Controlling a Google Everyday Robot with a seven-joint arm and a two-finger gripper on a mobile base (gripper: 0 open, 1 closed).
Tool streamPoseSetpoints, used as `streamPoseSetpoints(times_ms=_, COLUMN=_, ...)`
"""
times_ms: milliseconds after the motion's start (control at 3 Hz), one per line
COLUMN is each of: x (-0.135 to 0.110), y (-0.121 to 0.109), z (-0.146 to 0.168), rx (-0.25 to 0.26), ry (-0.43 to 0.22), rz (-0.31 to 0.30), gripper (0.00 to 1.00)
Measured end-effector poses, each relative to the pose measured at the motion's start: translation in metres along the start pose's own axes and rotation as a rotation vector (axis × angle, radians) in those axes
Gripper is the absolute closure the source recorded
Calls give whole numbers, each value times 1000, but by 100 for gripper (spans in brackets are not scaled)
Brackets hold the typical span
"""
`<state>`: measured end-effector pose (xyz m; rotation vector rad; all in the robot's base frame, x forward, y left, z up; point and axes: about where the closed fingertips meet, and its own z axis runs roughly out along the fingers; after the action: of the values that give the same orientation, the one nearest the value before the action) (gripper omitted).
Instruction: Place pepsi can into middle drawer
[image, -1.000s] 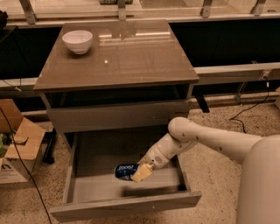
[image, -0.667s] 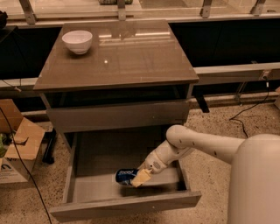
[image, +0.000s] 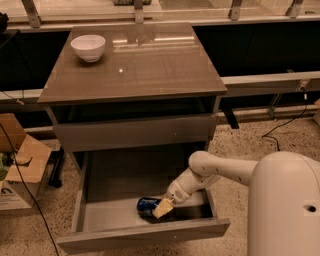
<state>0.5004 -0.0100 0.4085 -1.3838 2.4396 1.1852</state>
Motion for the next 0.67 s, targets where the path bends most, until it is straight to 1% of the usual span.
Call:
streamPoseSetpoints(times_ms=333, x=4, y=-7, z=4, rx=58, ry=30, rz=33, gripper=32)
streamPoseSetpoints(times_ms=667, x=-4, y=-3, z=-2, rx=82, ry=15, rz=32, gripper=9)
